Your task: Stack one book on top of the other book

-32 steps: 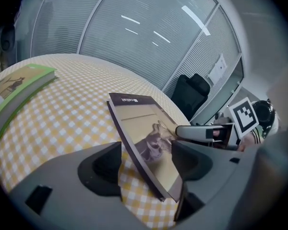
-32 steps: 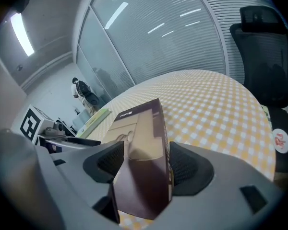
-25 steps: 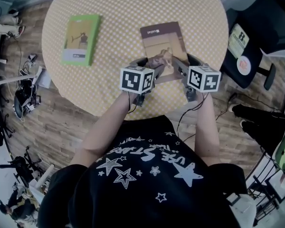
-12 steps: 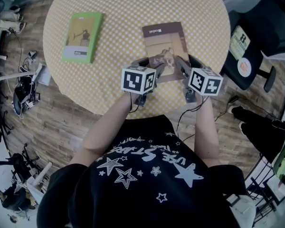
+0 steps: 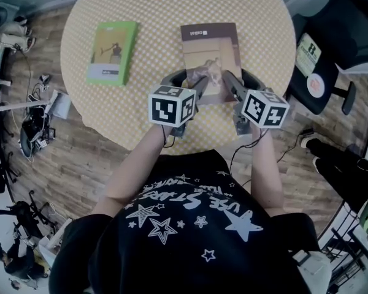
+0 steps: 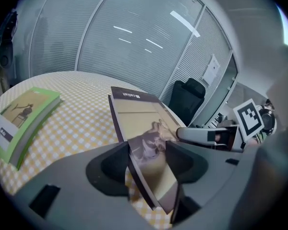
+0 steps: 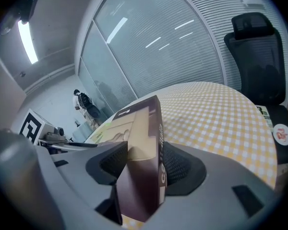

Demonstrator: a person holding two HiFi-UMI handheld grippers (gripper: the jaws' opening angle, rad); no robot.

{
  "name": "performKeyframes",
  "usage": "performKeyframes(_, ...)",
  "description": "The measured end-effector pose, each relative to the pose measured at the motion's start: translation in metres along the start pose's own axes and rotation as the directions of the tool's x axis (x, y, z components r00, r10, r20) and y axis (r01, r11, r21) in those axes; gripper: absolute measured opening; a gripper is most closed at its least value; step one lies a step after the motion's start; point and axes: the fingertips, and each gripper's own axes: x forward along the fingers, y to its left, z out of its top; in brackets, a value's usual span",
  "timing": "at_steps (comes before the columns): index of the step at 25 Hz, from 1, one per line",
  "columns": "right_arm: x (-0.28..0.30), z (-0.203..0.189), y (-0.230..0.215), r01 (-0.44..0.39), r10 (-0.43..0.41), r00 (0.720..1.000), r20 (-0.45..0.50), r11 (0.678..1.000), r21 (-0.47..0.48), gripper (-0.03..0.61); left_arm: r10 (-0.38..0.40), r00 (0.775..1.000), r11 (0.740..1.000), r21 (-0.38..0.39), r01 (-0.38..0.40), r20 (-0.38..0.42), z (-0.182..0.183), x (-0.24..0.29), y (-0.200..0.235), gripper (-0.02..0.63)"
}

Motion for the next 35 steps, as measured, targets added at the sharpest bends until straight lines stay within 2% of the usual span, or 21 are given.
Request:
performKeyframes(5,0.002,0.0,0.034,0.016,-0.016,1.0,0.02,1.0,-0.004,0.238,-0.02,1.0,1.0,0.0,0.02,0.014,0.003,-0.029,0.017,0.244)
performKeyframes(13,0.027,-0.014,0.11,0.068,-0.069,0.996,0.049,0.997,0.02,0.239,-0.055,0.998,0.998,0.013,0.055,0.001,0.001,-0.086,0.074,0.243)
performKeyframes(22,0.08,-0.024,0.199,0.113,-0.117,0.99,0.084,0.992,0.052,0.239,-0.104,0.994,0.992,0.072,0.106,-0.025,0.009,-0.141,0.162,0.242)
performKeyframes(30,0.132,-0.031,0.259,0.132,-0.14,0.984,0.11,0.988,0.083,0.239,-0.13,0.991,0.984,0.117,0.134,-0.044,0.018,-0.173,0.235,0.242)
performKeyframes(35,0.167,-0.032,0.285,0.139,-0.147,0.985,0.092,0.986,0.092,0.239,-0.124,0.99,0.979,0.152,0.133,-0.069,0.028,-0.182,0.276,0.242)
